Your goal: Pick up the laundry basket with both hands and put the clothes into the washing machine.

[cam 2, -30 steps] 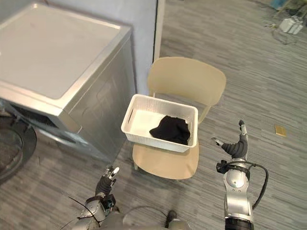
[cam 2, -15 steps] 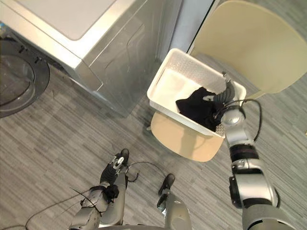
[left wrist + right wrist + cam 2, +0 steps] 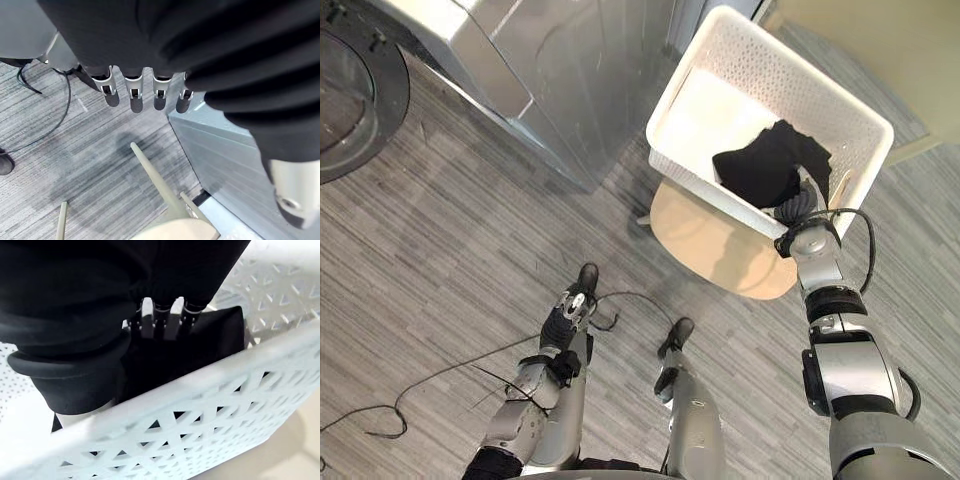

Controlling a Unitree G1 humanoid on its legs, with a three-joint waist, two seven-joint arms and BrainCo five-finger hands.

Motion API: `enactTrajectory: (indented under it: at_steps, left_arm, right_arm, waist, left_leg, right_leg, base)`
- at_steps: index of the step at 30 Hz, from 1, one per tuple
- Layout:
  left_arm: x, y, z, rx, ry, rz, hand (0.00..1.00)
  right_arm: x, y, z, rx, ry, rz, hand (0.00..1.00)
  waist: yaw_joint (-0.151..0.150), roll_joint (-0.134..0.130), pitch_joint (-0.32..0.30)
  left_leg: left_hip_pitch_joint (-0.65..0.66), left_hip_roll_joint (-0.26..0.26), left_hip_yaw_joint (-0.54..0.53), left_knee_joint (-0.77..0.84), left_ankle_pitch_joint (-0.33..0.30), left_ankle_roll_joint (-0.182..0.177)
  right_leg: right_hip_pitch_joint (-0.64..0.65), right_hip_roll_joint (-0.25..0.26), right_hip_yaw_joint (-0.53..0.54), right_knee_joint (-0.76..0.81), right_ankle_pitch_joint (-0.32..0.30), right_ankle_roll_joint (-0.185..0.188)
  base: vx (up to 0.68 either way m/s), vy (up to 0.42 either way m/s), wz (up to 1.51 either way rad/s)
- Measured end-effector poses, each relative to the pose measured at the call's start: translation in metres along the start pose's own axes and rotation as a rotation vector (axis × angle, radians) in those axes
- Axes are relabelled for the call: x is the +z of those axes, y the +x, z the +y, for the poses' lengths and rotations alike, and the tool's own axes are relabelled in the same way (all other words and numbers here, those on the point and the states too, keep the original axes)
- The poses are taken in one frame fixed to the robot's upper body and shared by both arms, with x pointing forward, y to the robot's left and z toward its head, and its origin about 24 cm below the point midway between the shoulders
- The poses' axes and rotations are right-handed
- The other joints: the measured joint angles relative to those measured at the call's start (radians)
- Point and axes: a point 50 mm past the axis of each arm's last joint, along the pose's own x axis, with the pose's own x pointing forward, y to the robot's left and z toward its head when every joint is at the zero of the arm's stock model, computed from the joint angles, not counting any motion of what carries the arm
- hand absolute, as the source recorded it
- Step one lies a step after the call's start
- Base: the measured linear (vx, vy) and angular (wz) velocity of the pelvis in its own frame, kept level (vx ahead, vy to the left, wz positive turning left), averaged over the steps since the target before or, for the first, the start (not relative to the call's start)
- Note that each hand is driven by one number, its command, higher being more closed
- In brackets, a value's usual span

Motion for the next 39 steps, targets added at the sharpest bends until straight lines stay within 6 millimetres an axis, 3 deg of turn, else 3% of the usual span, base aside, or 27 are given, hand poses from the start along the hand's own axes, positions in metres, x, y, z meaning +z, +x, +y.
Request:
enactTrajectory:
  at_steps: [5,9,18,19,30,39]
  left_arm:
    - [0.009,0.002,-0.007,-0.018,-0.017,-0.038,0.00]
    - [0.021,0.002,-0.023,-0.052,-0.121,-0.108,0.00]
    - [0.035,0.001,-0.030,-0.090,-0.271,-0.159,0.00]
    - [0.036,0.001,-0.031,-0.100,-0.278,-0.165,0.00]
    - [0.041,-0.001,-0.042,-0.175,-0.294,-0.188,0.00]
    - [0.041,-0.001,-0.042,-0.168,-0.296,-0.193,0.00]
  right_arm:
    - [0.001,0.004,-0.004,-0.005,-0.003,0.017,0.00]
    - [-0.002,0.007,-0.027,-0.027,-0.079,0.035,0.00]
    - [-0.015,0.006,-0.064,-0.065,-0.146,0.080,0.00]
    - [-0.015,0.006,-0.065,-0.062,-0.148,0.079,1.00]
    - [-0.001,0.008,-0.081,-0.064,-0.070,-0.003,1.00]
    - [-0.007,0.005,-0.077,-0.073,-0.009,-0.001,1.00]
  waist:
    - [0.003,0.001,0.000]
    - [0.022,0.005,0.003]
    - [0.027,0.007,0.003]
    - [0.028,0.007,0.003]
    - [0.032,0.017,-0.005]
    - [0.051,0.031,-0.043]
  left_leg:
    - [-0.027,0.008,0.012,-0.029,0.040,0.015]
    - [-0.060,0.008,0.018,-0.034,0.059,0.019]
    - [-0.078,0.003,0.012,-0.062,0.085,0.022]
    - [-0.082,0.003,0.012,-0.062,0.086,0.021]
    - [-0.129,0.018,0.046,-0.082,0.098,0.003]
    - [-0.126,0.030,0.072,-0.084,0.109,0.010]
  right_leg:
    - [-0.037,0.005,-0.009,0.000,0.001,0.000]
    - [-0.071,0.004,-0.013,-0.002,0.000,0.000]
    - [-0.095,-0.001,-0.039,-0.002,-0.001,0.001]
    - [-0.099,-0.001,-0.039,-0.001,-0.001,0.002]
    - [-0.171,0.002,-0.027,-0.001,0.005,0.005]
    - [-0.179,0.012,-0.007,-0.011,0.017,0.003]
  base:
    - [-0.04,0.005,0.00]
    - [0.00,0.011,-0.04]
    - [0.04,0.010,0.04]
    - [0.01,0.026,-0.04]
    - [-0.01,0.023,-0.09]
    - [0.01,0.007,-0.07]
